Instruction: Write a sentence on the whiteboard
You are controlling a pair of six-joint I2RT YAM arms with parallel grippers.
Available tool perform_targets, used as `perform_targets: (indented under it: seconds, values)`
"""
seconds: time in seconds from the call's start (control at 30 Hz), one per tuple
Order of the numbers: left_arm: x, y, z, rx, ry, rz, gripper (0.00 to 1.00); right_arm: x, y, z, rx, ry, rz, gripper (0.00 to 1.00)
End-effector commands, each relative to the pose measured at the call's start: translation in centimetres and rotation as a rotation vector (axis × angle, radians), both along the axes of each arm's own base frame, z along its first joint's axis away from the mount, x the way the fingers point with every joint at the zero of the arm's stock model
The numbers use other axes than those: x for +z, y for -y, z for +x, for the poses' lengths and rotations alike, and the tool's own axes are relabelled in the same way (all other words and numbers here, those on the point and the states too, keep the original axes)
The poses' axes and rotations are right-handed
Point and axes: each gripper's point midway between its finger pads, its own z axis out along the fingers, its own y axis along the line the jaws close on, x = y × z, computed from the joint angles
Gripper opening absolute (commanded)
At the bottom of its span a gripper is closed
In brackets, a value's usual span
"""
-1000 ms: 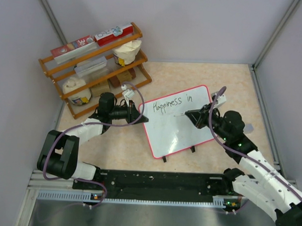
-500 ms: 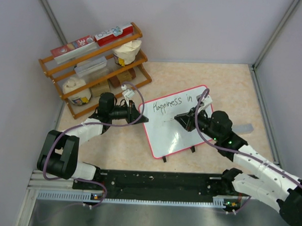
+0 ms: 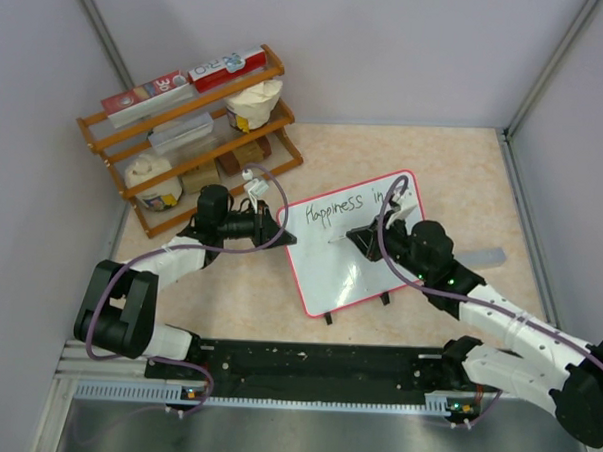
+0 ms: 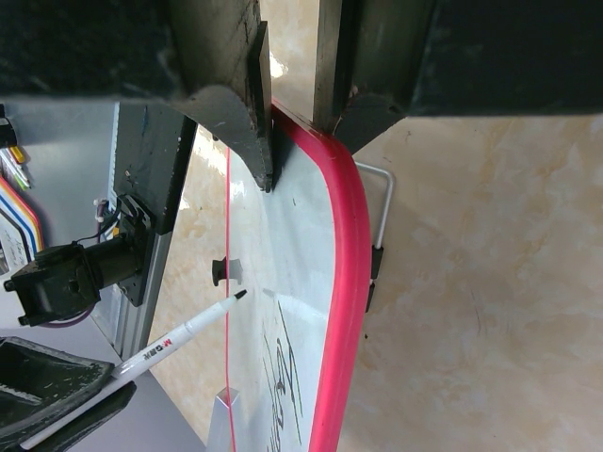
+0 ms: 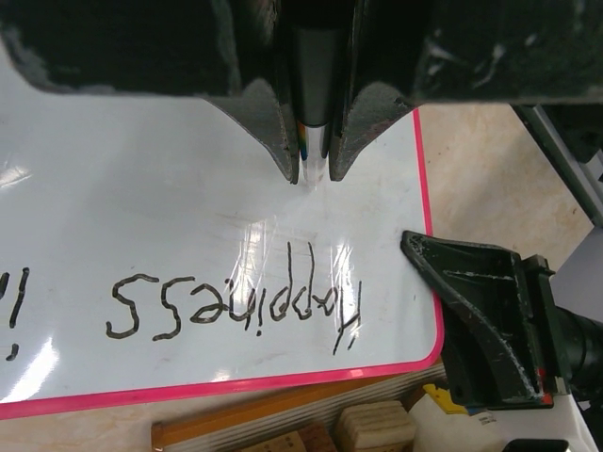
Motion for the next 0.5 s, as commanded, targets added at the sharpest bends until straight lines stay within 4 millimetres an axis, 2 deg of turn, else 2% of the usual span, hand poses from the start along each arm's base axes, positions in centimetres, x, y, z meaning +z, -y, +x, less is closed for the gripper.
perform_targets:
  seconds: [0.0,0.47]
  values:
    - [-2.52,0.00,-0.13,-0.018,0.065,0.081,0.00,1.82,-0.55,0.81,-0.025,0.045,0.037,0.00]
    - [-2.44,0.00,-0.17,-0.019,0.067,0.080,0.00,0.83,-1.52,0.54,0.021,0.012,0.027,0.00]
